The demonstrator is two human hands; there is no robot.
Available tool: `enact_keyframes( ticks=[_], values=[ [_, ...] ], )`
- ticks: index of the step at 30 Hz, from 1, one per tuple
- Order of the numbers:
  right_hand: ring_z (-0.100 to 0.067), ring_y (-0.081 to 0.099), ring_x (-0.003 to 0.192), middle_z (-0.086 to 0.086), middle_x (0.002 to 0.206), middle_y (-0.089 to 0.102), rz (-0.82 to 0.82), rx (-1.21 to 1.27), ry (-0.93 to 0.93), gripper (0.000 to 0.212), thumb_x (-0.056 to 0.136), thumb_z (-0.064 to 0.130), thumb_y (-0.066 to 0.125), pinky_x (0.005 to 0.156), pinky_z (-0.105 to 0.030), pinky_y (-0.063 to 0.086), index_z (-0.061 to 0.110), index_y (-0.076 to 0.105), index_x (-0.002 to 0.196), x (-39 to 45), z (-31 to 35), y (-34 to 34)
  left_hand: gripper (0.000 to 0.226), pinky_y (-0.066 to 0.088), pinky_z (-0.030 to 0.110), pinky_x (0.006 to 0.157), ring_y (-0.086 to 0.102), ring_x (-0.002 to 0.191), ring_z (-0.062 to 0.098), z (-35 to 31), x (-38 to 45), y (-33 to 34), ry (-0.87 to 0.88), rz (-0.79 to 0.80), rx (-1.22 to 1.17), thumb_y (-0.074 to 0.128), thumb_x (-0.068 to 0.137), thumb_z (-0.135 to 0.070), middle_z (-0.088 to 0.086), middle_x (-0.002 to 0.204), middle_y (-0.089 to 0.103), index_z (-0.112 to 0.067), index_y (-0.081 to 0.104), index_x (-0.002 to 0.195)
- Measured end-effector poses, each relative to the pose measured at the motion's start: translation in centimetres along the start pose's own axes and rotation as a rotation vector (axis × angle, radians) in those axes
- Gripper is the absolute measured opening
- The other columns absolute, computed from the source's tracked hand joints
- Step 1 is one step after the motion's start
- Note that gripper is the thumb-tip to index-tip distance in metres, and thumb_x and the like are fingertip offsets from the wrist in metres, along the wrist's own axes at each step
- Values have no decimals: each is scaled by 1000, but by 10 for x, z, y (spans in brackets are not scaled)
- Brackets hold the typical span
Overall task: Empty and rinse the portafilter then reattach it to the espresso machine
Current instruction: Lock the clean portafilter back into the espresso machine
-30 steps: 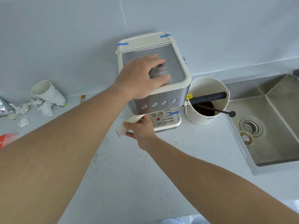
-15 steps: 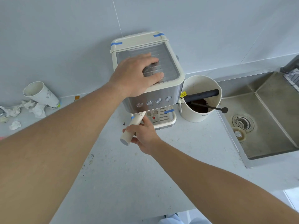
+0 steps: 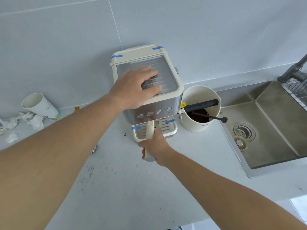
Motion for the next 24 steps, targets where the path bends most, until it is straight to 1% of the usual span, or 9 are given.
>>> enact_keyframes(
  ticks=[6, 10, 15, 17, 20, 22, 24],
  values=[
    [-23, 55, 56, -15, 86, 56, 127, -157, -2, 46, 85, -8, 60, 52, -35, 53, 18, 50, 121, -2, 8, -21, 60, 9, 40, 121, 19, 148, 9, 2, 1, 2, 0, 10, 3, 48, 88, -60, -8, 160, 28, -38, 42, 143],
    [-24, 55, 54, -17, 87, 56, 170, -172, 0, 50, 83, -9, 59, 52, -36, 53, 18, 51, 124, -1, 10, -25, 60, 8, 39, 121, 19, 148, 9, 1, 2, 2, -7, 9, -3, 49, 88, -59, -7, 160, 28, -37, 43, 143],
    [-25, 55, 58, -17, 86, 54, 195, -151, 14, 53, 83, -7, 60, 56, -38, 54, 19, 49, 128, -2, 8, -24, 60, 8, 38, 121, 20, 148, 9, 0, 1, 1, -2, -4, -6, 50, 88, -58, -6, 160, 29, -36, 44, 143],
    [-25, 55, 59, -16, 84, 53, 218, -125, 24, 49, 86, -6, 60, 56, -38, 55, 18, 49, 127, -5, 8, -24, 59, 8, 37, 121, 21, 148, 9, 0, 0, 2, -7, -13, -9, 50, 88, -59, -7, 159, 30, -36, 44, 142],
    [-27, 59, 61, -15, 82, 56, 238, -123, 26, 32, 91, 0, 61, 61, -40, 59, 17, 53, 117, -11, 12, -27, 58, 12, 36, 119, 25, 146, 10, -2, 1, 0, -11, -29, 16, 49, 88, -58, -7, 158, 33, -35, 46, 141],
    [-30, 63, 67, -15, 83, 61, 216, -137, 17, 23, 92, 5, 62, 70, -43, 60, 15, 57, 112, -13, 15, -31, 55, 16, 34, 116, 31, 142, 13, -6, 0, -2, -7, -40, 39, 49, 89, -56, -7, 157, 36, -34, 47, 139],
    [-31, 65, 73, -13, 87, 64, 181, -156, 0, 25, 93, 8, 63, 81, -45, 59, 13, 60, 117, -12, 15, -36, 53, 17, 32, 114, 35, 140, 14, -10, -1, -5, -7, -55, 49, 50, 90, -54, -7, 155, 38, -32, 48, 138]
  ],
)
Point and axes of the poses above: each hand's wrist, its own x-axis towards the middle knuckle, its own y-axis out of the palm, z = x × y, the point moved 8 cm from there along x, towards the middle knuckle
